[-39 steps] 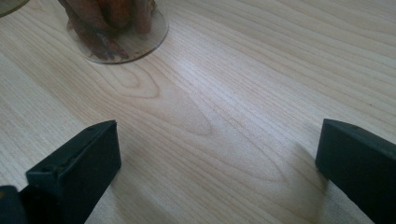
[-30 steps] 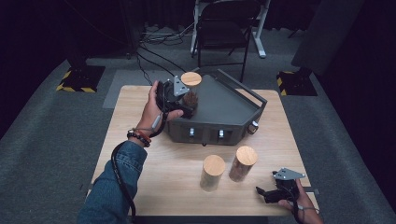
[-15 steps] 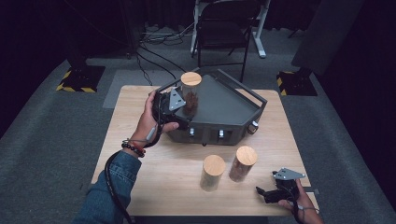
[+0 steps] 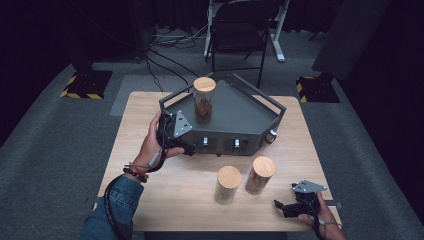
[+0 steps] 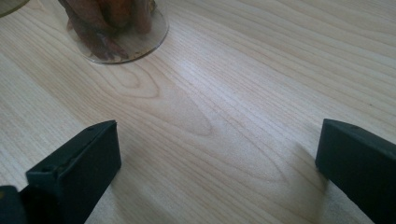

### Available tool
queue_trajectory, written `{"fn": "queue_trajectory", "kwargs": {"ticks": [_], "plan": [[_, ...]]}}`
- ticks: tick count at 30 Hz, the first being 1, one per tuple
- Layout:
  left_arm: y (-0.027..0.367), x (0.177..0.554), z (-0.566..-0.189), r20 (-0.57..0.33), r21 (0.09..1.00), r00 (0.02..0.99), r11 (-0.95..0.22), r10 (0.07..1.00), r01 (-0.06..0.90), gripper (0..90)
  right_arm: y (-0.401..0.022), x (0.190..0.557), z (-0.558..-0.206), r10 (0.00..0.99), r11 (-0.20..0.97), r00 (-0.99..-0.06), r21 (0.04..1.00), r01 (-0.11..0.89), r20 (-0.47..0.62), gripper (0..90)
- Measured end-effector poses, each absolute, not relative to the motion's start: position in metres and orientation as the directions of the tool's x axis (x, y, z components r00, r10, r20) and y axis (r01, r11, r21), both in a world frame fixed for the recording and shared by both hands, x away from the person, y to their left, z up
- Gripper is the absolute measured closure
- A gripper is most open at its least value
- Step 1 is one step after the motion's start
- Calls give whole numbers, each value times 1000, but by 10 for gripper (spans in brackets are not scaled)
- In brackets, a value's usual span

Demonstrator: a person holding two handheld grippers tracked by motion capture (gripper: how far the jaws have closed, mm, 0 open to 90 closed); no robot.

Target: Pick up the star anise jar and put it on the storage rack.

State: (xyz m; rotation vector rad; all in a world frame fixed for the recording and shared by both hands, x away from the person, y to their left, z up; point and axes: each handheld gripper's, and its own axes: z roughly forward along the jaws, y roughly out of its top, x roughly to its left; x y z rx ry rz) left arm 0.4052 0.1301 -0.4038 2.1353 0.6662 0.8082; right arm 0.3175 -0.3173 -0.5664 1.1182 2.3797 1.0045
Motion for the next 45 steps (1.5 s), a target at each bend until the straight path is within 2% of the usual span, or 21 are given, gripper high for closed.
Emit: {"fn": "queue_trajectory", "kwargs": {"ticks": [21, 38, 45], "plan": [[160, 382, -482, 301, 689, 685, -647, 664, 325, 13, -317, 318, -566, 769, 445, -640, 715, 539, 5, 0], [191, 374, -525, 250, 640, 657, -631, 711, 439, 17, -317, 317, -566, 769, 444, -639, 715, 540, 5, 0], [207, 372, -539, 189, 637, 636, -586, 748, 500, 18, -317, 317, -566, 769, 444, -639, 715, 540, 5, 0]]}}
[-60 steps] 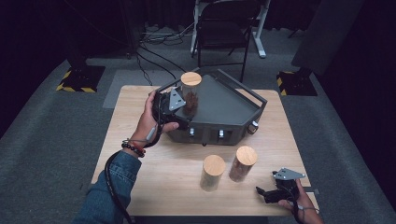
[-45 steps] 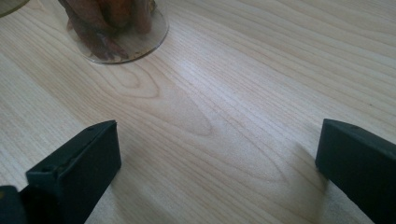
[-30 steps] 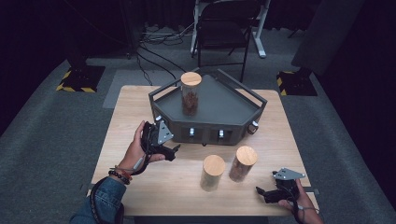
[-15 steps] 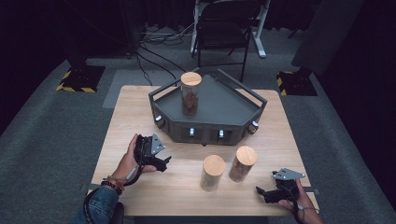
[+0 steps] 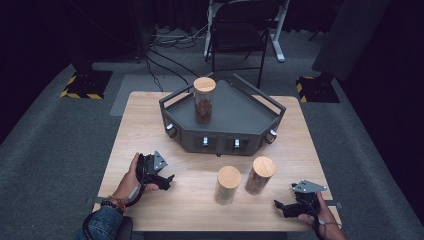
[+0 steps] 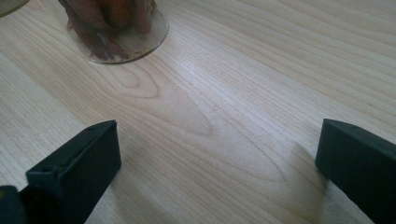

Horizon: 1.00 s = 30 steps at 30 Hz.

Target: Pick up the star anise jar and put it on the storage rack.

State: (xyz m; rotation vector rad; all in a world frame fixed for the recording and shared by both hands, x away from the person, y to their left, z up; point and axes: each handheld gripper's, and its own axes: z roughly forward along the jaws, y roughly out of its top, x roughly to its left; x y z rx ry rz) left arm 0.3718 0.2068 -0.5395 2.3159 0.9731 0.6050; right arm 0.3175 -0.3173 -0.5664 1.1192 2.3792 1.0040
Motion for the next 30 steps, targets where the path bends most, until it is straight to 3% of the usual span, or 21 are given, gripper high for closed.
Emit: {"fn": "queue_trajectory", "kwargs": {"ticks": [8, 14, 30], "plan": [[220, 371, -550, 116, 643, 621, -536, 775, 548, 15, -317, 317, -566, 769, 444, -639, 715, 540, 5, 0], [234, 374, -558, 7, 672, 618, -461, 786, 579, 8, -317, 317, -566, 769, 445, -639, 715, 540, 4, 0], [238, 374, -558, 4, 672, 630, -469, 777, 573, 0, -317, 318, -566, 769, 445, -639, 715, 540, 4, 0]]}}
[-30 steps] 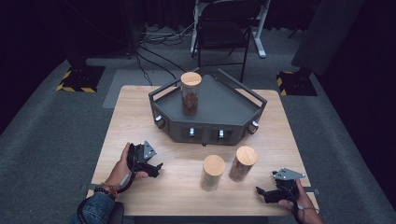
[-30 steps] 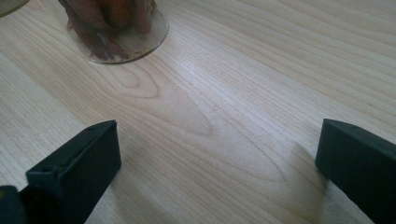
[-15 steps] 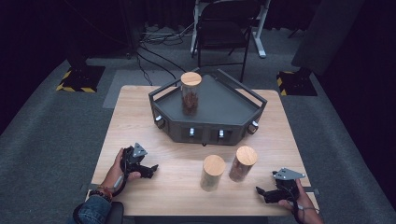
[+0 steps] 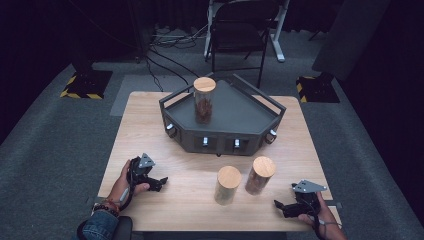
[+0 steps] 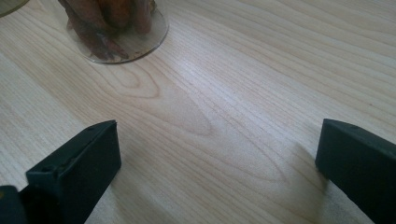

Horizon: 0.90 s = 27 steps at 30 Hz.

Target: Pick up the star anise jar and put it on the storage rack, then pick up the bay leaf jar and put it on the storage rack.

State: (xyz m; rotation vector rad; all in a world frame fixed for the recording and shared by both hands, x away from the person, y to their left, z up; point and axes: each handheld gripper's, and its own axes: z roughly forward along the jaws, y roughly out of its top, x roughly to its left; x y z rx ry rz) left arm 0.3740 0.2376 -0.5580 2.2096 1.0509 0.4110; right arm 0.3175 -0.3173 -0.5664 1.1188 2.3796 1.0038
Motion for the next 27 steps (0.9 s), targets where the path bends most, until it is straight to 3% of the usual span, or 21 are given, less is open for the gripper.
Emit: {"fn": "queue_trajectory", "kwargs": {"ticks": [17, 27], "plan": [[238, 374, -558, 4, 672, 631, -470, 776, 573, 0, -321, 314, -560, 757, 487, -653, 677, 552, -12, 27], [238, 374, -558, 4, 672, 631, -469, 776, 573, 0, -308, 300, -532, 701, 523, -713, 698, 490, -24, 25]]}}
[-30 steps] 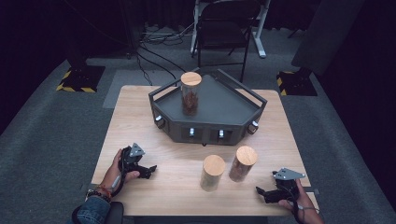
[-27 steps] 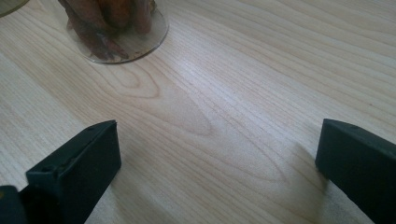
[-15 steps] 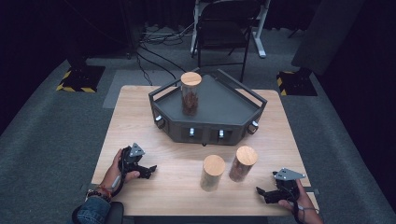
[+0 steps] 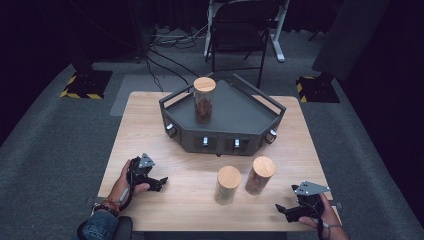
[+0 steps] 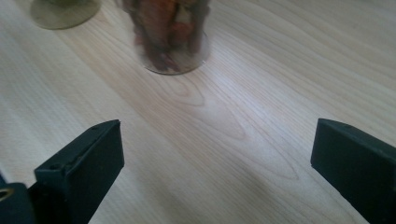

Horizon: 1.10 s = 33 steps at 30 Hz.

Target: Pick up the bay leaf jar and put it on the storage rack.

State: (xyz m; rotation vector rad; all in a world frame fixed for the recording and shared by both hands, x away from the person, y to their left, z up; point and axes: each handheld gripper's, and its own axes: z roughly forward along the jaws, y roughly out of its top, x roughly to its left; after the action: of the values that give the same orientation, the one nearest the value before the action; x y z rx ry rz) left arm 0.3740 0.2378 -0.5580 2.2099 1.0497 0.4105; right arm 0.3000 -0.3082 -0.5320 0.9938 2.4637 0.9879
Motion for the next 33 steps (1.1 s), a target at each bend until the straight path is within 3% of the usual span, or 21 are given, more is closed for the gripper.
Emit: {"fn": "queue_trajectory", "kwargs": {"ticks": [33], "plan": [[238, 374, -558, 5, 673, 628, -467, 778, 574, 0, -241, 262, -450, 506, 583, -863, 742, 331, -12, 41]]}}
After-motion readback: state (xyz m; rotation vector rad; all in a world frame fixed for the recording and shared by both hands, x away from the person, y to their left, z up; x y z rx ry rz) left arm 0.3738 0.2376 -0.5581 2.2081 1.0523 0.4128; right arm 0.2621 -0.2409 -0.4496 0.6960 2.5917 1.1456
